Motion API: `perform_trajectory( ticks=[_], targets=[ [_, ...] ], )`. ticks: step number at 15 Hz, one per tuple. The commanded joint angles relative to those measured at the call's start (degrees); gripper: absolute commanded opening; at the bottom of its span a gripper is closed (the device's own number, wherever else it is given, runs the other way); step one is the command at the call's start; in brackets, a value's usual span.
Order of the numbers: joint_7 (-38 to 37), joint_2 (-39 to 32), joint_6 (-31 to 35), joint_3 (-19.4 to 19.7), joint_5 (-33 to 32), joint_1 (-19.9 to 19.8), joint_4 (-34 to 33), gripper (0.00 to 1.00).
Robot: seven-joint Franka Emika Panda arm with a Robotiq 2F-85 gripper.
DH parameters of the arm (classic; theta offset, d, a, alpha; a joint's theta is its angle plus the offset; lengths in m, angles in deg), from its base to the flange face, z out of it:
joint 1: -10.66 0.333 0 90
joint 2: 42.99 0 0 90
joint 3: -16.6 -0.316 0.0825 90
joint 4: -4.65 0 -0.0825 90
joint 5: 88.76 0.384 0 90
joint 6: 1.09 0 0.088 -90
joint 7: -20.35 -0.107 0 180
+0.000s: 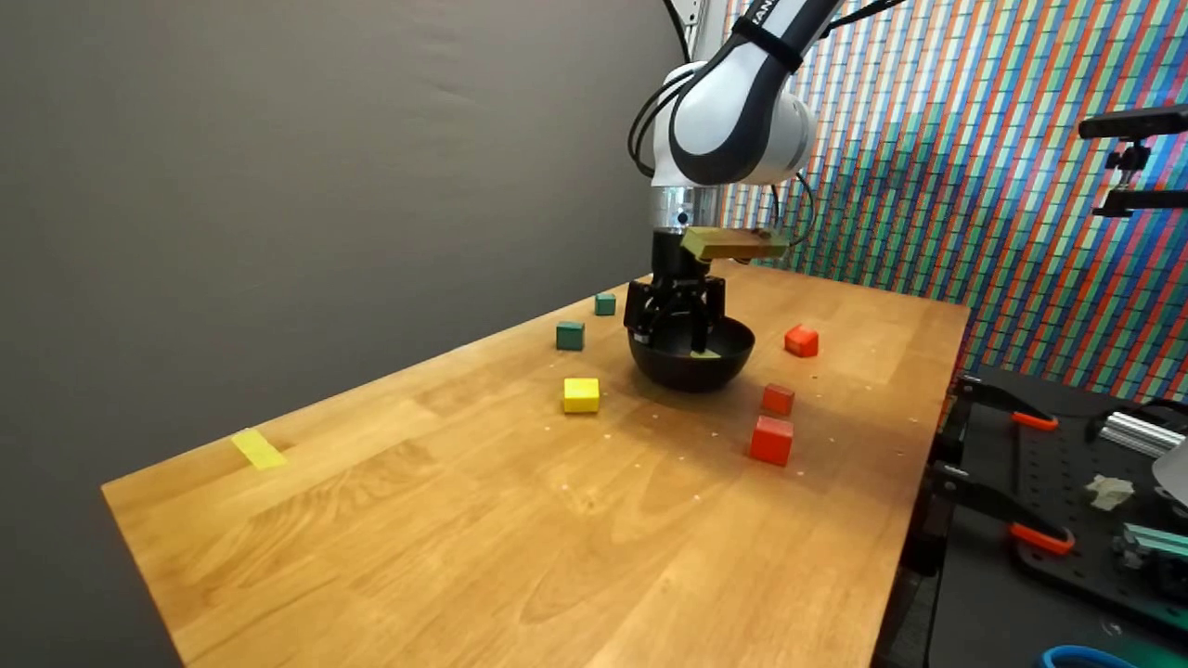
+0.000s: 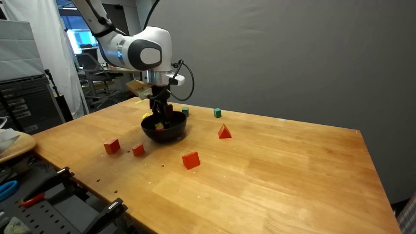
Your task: Move the blocks in the black bowl and put them around the bowl
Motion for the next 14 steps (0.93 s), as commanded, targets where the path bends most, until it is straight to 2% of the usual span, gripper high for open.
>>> perform_trajectory(
  ticks=[1, 2, 3, 4, 7, 9, 11, 14],
  targets=[
    [1.63, 0.08, 1.78, -1.31, 2.87, -1.54, 0.9, 0.87],
    [1.62, 0.16, 1.89, -1.4, 3.42, -1.79, 1.09, 0.84],
    [1.63, 0.26, 1.99, -1.51, 4.09, -2.06, 1.37, 0.77],
    [1.62, 0.39, 2.05, -1.69, 4.89, -2.29, 1.7, 0.83],
    [2.04, 0.55, 2.12, -2.66, 7.59, -3.02, 2.73, 0.81],
    [1.94, 0.79, 1.96, -2.78, 8.1, -2.79, 3.2, 0.85],
    [0.68, 1.35, 1.44, -1.67, 6.53, -1.77, 3.79, 0.89],
    [-2.92, 1.67, 1.03, 1.32, 2.95, 0.27, 4.29, 0.87]
  ],
)
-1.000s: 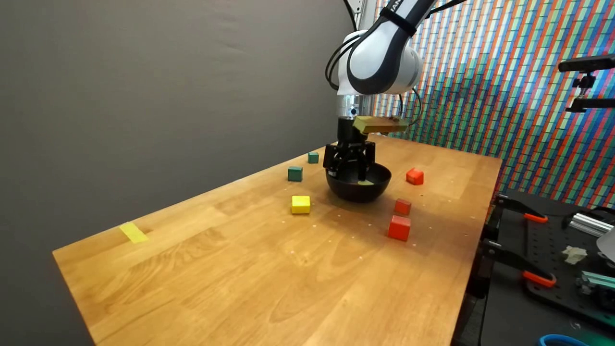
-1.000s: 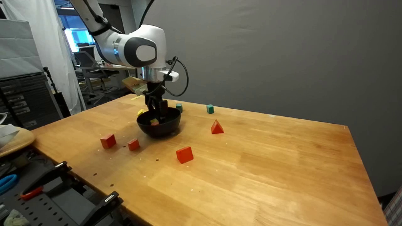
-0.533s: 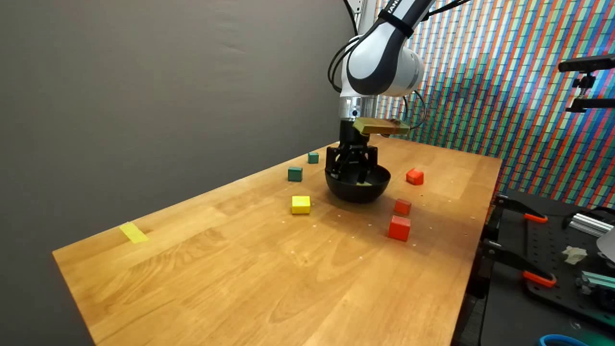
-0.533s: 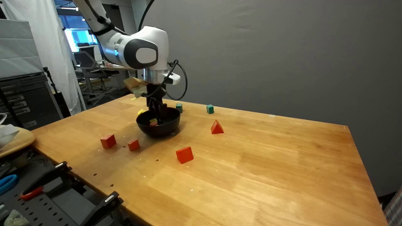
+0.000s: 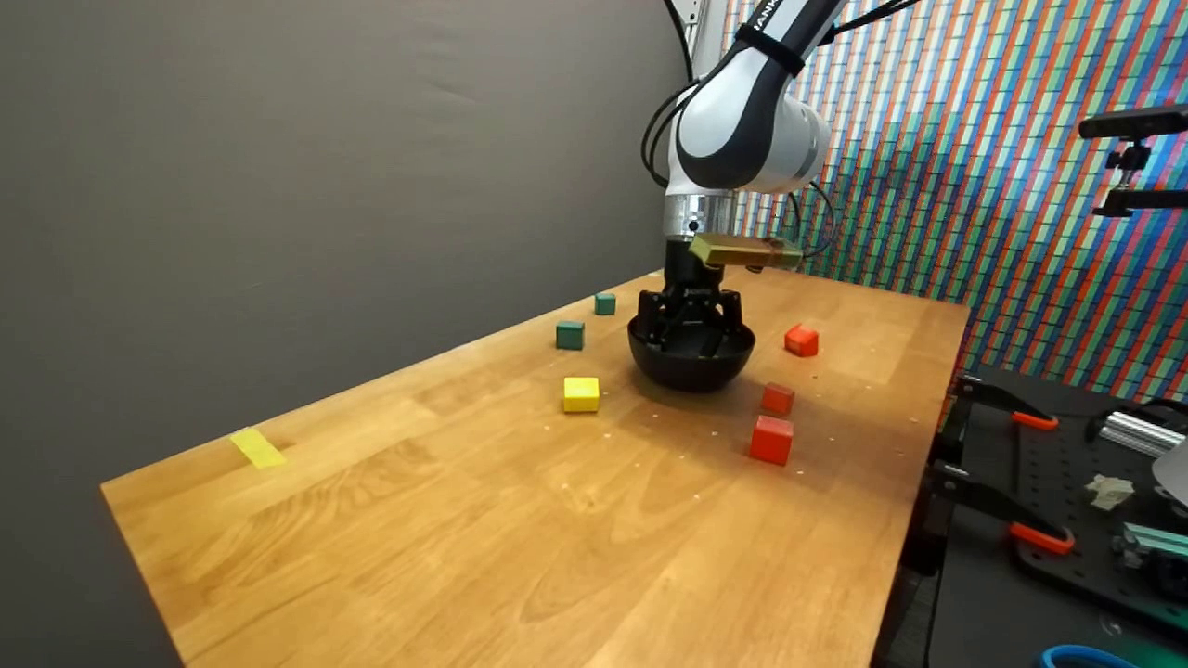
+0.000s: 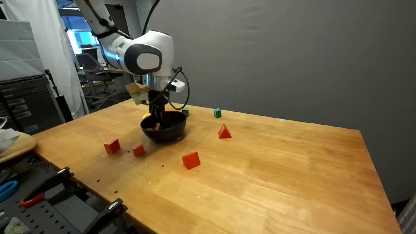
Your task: Move the blocks in the black bowl and put them around the bowl
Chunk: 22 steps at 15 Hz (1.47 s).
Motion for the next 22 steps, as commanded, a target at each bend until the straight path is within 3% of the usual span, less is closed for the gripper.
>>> perform_trajectory(
  ticks=[1, 6, 14, 19, 20, 21, 22],
  targets=[
    [-4.88, 1.37, 0.57, 3.9, -4.67, 3.12, 1.82, 0.87],
    [-12.07, 0.36, 1.57, 8.93, -12.9, 7.2, 0.77, 0.9],
    [-18.41, -0.46, 5.42, 13.48, -21.8, 11.65, 0.17, 0.89],
    [-19.65, -2.37, 7.41, 14.17, -23.85, 12.27, -0.51, 0.89],
    [-19.33, -2.76, 7.71, 13.79, -23.38, 11.97, -0.63, 0.86],
    [-18.56, -3.07, 8.1, 13.06, -22.47, 11.4, -0.69, 0.68],
    [-18.56, -3.36, 8.12, 13.14, -22.47, 11.55, -0.81, 0.64]
  ],
)
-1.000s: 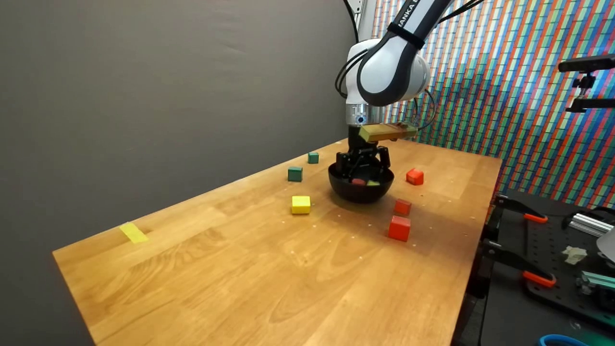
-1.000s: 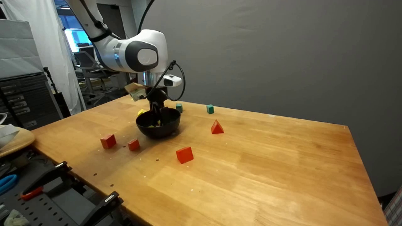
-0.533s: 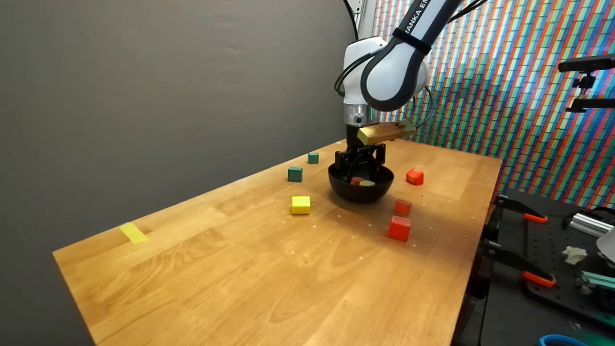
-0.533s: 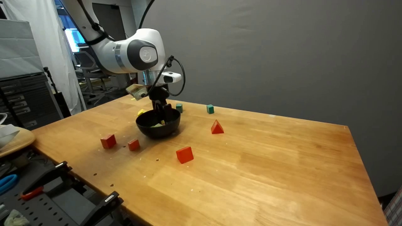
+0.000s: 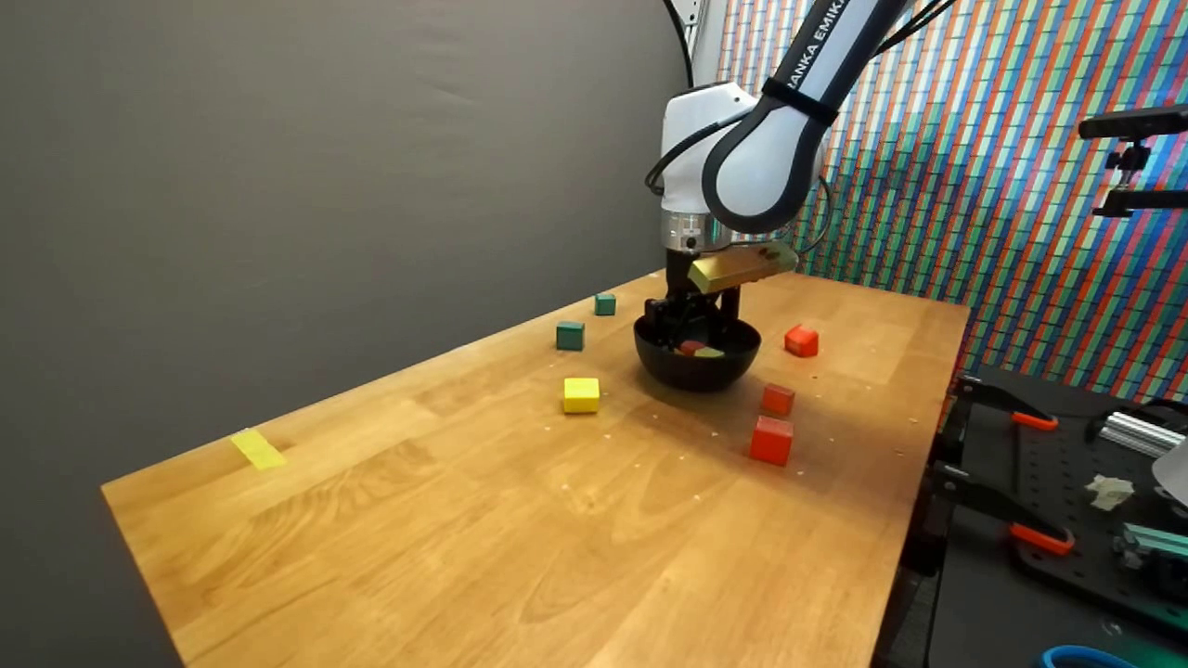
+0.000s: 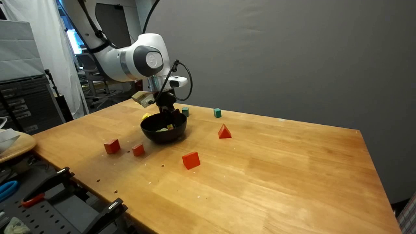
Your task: Move the blocks in the black bowl and put them around the bowl
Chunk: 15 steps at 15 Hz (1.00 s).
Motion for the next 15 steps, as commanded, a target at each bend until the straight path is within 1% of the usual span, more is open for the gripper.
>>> perform_trajectory(
  ticks=[1, 2, 3, 4, 7, 10, 12, 14, 15],
  targets=[
    [-0.34, -1.37, 1.88, 0.12, 0.2, 0.35, -0.89, 0.56],
    [0.03, -1.14, 2.05, -0.33, 0.83, -0.04, -0.84, 0.49],
    [0.21, -0.76, 1.92, -0.61, 1.25, -0.2, -0.78, 0.39],
    [0.02, -0.03, 1.43, -0.14, 0.79, 0.18, -0.53, 0.37],
    [-0.33, 2.36, -0.01, 1.12, -0.67, 1.17, 0.35, 0.37],
    [0.78, 7.68, -0.4, 1.18, -2.32, 1.58, 2.74, 0.37],
    [0.55, 11.78, -0.75, 1.73, -5.42, 2.69, 3.89, 0.37],
    [1.71, 16.45, -0.61, 0.05, -8.51, 3.01, 5.23, 0.37],
    [3.08, 18.46, -0.98, -1.8, -9.54, 3.15, 5.64, 0.37]
  ],
)
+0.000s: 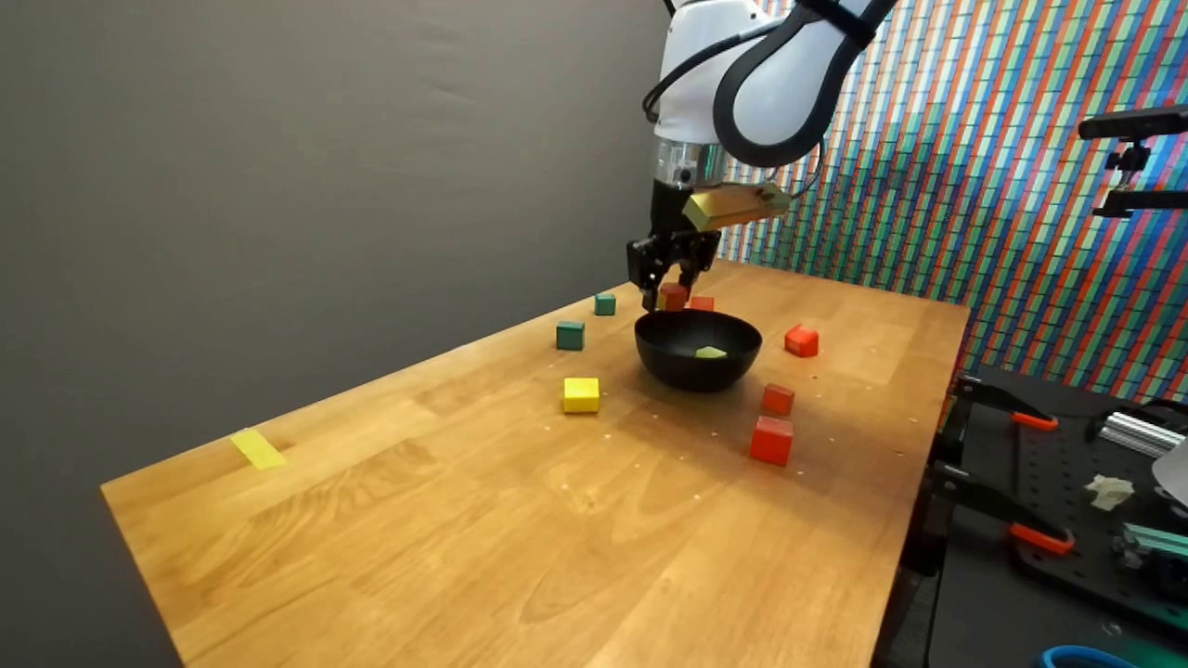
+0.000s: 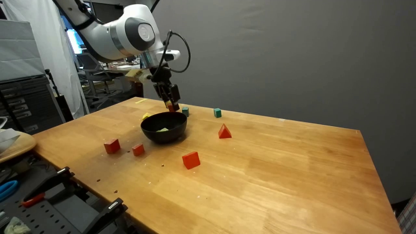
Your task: Move the blocks in the black bowl and put them around the bowl
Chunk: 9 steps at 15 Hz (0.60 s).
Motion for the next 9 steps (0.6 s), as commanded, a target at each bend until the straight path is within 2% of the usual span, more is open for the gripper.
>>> perform_trajectory(
  ticks=[1, 4, 8, 9],
  targets=[
    [3.11, 9.76, -2.16, -3.55, -4.27, 1.66, 3.84, 0.37],
    [8.24, 10.27, -2.77, -10.76, -1.68, 1.07, 1.65, 0.37],
    [19.25, 4.71, -0.92, -18.84, 4.99, 0.09, -3.22, 0.37],
    [17.68, 2.43, -1.87, -18.46, 2.87, 1.05, -5.15, 0.37]
  ],
)
